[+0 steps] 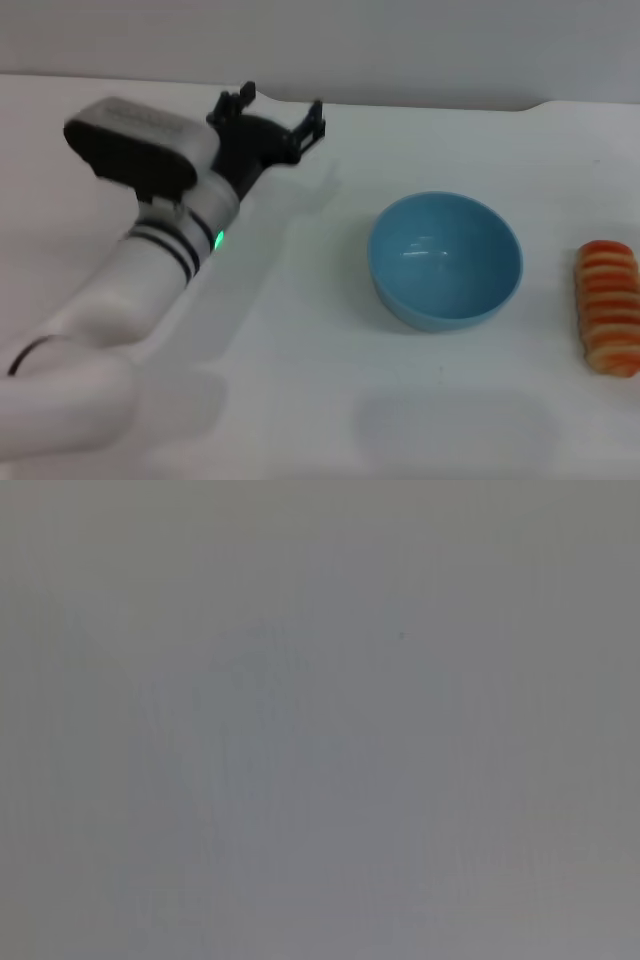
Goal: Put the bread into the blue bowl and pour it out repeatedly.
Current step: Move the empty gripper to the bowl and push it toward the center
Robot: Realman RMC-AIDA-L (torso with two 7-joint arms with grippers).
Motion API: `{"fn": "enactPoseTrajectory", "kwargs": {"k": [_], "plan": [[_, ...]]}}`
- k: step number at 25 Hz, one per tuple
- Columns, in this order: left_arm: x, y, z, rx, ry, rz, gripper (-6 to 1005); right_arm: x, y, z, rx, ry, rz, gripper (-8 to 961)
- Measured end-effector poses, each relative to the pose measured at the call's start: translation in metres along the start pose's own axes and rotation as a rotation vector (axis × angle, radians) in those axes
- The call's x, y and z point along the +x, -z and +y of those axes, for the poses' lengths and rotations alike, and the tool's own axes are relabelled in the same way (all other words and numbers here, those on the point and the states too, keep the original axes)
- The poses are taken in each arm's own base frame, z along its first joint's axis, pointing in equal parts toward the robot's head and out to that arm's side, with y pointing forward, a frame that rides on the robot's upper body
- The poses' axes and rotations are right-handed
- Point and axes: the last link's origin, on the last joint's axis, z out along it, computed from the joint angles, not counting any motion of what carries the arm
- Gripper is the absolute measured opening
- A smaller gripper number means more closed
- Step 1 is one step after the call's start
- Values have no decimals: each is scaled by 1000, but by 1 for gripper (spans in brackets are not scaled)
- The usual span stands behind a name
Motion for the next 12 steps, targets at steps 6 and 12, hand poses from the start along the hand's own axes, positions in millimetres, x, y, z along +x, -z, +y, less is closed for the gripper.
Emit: {"fn": "enactPoseTrajectory", "kwargs": {"k": [6, 12], "plan": [[25, -23, -6, -27, 70, -115, 865, 1, 1, 0, -1, -3, 5, 711], [53, -37, -14, -82, 83, -279, 864, 5, 4, 0, -8, -8, 21, 711]]}}
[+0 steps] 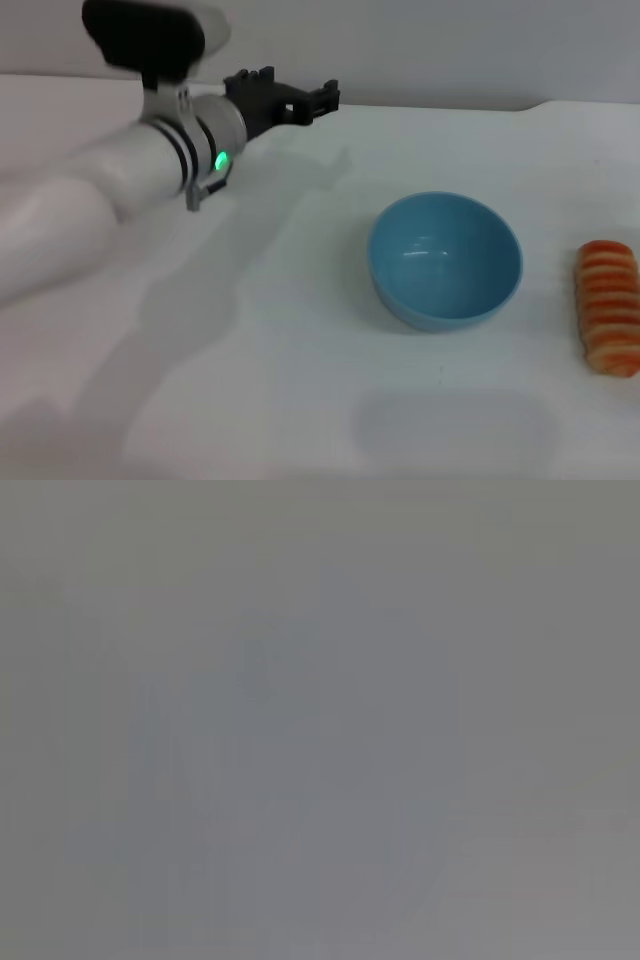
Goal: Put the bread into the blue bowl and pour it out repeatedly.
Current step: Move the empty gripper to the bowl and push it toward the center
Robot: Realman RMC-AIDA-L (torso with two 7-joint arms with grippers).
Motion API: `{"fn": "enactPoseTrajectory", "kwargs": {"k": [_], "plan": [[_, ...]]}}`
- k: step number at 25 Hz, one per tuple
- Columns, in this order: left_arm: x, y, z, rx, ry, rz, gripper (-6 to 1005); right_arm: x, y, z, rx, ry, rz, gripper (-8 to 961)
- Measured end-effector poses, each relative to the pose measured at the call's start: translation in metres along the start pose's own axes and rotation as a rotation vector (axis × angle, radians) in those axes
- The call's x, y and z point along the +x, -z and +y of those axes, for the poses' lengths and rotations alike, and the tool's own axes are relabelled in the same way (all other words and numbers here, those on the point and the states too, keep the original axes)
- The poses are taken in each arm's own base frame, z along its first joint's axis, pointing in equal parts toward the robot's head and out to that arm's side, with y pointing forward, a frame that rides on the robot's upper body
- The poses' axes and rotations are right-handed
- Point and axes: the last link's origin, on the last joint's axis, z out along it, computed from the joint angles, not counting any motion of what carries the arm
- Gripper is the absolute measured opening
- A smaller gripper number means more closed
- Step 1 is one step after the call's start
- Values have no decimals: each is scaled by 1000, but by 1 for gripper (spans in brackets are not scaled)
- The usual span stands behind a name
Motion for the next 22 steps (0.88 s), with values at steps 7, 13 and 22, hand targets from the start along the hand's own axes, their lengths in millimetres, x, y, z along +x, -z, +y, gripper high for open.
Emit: {"fn": "enactPoseTrajectory", "kwargs": {"k": [7, 13, 22], "plan": [[24, 15, -6, -114, -27, -227, 863, 5, 4, -3, 0, 10, 21, 710], [27, 24, 11, -236, -40, -390, 863, 6, 7, -7, 16, 6, 23, 710], [0, 15, 39, -288, -62, -482, 862, 8, 10, -7, 18, -1, 24, 710]]}}
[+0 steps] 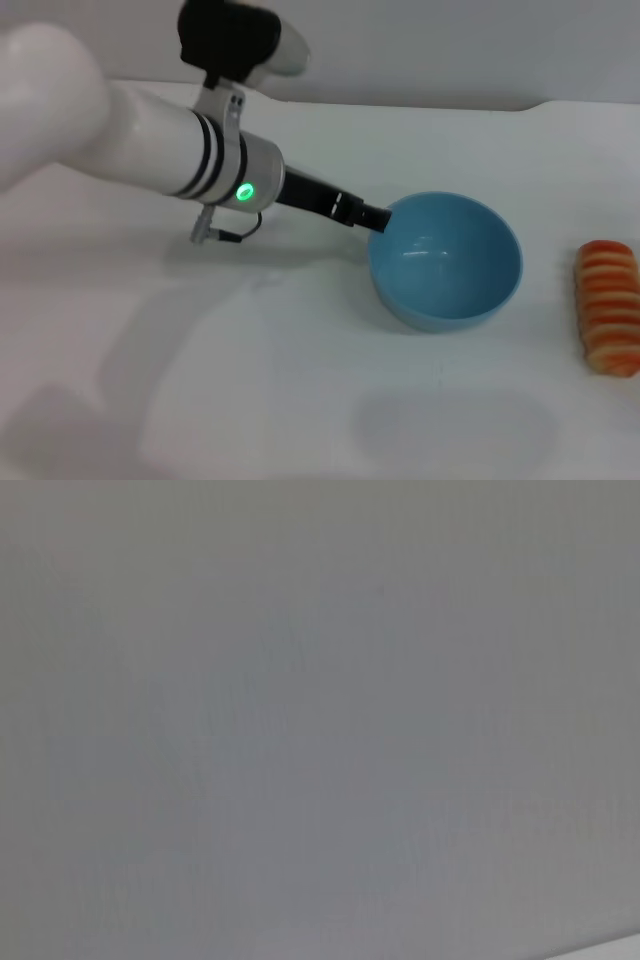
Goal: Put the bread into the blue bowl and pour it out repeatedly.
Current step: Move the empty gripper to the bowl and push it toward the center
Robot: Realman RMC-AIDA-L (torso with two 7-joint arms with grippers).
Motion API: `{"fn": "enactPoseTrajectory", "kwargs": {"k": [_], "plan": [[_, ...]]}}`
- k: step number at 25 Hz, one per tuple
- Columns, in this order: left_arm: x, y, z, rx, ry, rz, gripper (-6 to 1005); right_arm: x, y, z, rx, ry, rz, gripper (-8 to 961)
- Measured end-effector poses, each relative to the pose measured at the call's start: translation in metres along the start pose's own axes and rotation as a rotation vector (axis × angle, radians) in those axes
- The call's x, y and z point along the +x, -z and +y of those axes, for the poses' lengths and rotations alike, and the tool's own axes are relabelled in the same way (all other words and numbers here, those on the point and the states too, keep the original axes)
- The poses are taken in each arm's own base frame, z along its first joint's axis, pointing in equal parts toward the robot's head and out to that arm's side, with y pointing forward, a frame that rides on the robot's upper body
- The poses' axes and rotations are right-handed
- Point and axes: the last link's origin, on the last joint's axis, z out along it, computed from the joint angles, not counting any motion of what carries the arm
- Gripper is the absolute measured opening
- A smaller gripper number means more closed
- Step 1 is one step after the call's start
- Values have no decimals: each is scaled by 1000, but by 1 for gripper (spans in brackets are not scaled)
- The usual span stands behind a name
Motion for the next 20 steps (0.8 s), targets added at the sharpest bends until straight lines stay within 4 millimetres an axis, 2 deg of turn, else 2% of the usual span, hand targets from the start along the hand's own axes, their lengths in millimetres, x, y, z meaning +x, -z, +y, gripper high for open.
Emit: {"fn": "enactPoseTrajectory", "kwargs": {"k": [5, 12, 20], "plan": [[-12, -16, -5, -8, 55, -33, 862, 1, 1, 0, 1, 1, 0, 710], [-19, -28, 7, -55, 56, -27, 862, 2, 3, -2, 5, 1, 2, 710], [-27, -36, 8, -56, 93, -26, 861, 2, 3, -2, 1, 2, 5, 709]]}}
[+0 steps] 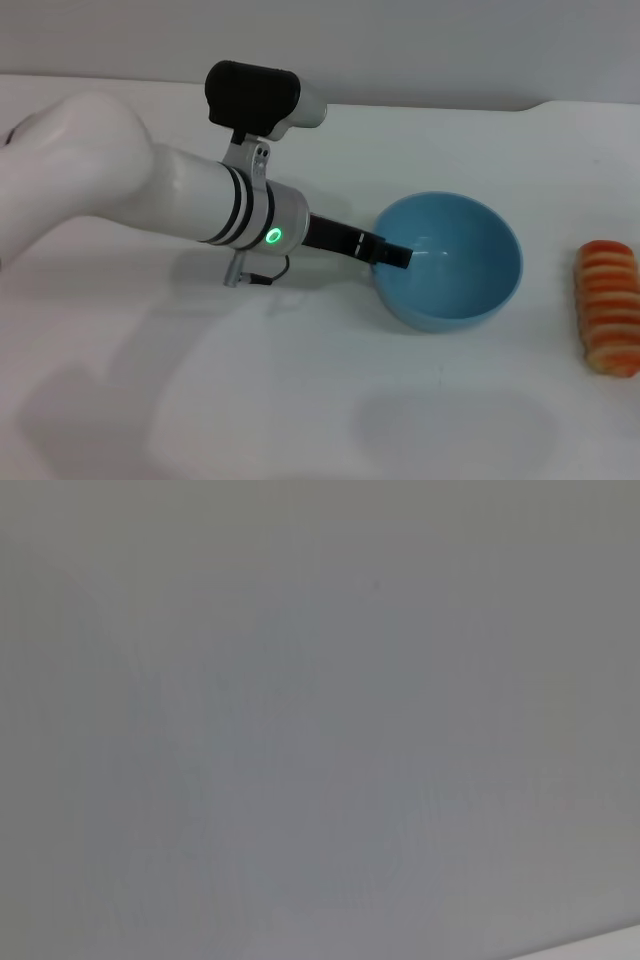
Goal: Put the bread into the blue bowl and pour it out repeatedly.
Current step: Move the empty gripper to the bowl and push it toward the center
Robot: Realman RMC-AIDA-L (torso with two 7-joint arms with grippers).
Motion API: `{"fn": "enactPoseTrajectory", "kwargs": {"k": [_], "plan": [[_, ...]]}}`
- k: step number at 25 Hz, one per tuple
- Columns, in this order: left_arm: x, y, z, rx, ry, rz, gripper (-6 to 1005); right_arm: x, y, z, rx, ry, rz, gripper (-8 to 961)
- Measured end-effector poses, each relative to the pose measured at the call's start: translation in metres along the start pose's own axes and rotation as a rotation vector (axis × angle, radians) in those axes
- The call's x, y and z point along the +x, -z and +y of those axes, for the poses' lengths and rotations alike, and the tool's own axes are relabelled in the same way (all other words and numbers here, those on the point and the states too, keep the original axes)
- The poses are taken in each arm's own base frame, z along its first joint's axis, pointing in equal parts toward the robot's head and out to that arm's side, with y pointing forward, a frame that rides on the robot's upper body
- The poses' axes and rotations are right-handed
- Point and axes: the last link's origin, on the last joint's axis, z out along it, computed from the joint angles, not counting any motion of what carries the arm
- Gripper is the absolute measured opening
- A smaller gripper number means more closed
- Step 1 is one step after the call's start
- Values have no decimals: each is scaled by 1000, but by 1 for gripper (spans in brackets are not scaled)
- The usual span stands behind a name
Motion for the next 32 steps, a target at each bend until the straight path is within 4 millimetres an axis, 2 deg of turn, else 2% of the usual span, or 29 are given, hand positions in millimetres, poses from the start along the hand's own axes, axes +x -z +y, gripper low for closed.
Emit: {"fn": "enactPoseTrajectory", "kwargs": {"k": [9, 23, 32], "plan": [[1, -15, 2, 21, 30, 41, 861, 0, 2, 4, -16, -7, -16, 709], [-11, -20, -16, 98, 55, 58, 860, -1, 6, 7, -21, -26, -36, 710], [-15, -28, 0, 64, 14, 30, 859, -1, 5, 10, -31, -25, -35, 709]]}}
